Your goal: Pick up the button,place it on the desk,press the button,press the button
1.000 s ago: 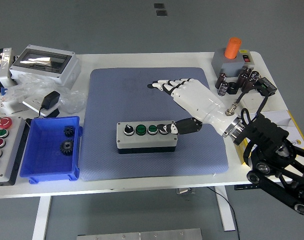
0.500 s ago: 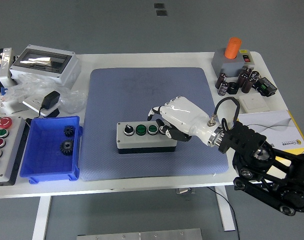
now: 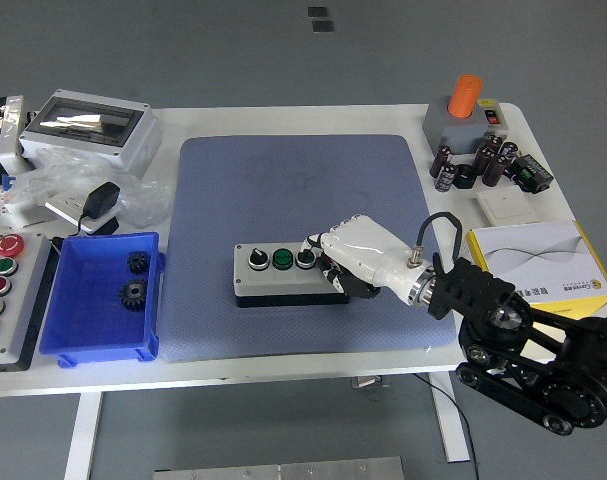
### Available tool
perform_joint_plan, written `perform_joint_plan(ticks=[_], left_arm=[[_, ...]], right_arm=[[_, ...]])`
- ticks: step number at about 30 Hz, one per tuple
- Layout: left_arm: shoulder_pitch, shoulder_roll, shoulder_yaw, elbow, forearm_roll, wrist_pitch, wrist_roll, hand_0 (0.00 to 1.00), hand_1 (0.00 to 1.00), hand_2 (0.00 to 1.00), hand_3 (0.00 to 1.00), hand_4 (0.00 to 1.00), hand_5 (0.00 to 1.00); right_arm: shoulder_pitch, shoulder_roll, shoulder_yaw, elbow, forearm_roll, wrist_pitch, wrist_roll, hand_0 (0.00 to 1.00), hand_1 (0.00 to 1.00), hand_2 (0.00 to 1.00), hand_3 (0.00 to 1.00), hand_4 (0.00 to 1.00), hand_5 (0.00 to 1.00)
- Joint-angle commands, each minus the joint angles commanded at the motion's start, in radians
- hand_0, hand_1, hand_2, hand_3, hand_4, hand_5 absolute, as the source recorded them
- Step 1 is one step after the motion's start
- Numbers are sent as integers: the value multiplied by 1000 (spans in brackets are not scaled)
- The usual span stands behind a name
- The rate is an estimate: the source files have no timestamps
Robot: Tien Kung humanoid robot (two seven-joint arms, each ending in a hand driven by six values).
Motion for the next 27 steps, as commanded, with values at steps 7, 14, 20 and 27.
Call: perform_joint_plan(ticks=[7,14,20,27], left_arm=[[1,0,1,0,-3,-3,-4,679,684,601,669,739,328],[1,-1,4,0,-6,-2,-4,679,684,600,668,738,329],[2,-2,3,0,-5,-1,-3,679,684,601,669,742,335],[2,-3,8,0,-9,0,-2,679,684,602,669,744,340]], right_arm=[[-7,0,-3,-14,8,-2,1,124,128,138,644,219,2],[-10,-20,53,57,110,-50,57,123,126,138,644,219,2],[-15,-27,116,77,233,-94,91,119,125,138,641,220,2],[-32,-4,143,55,241,-99,55,146,182,222,672,439,79]])
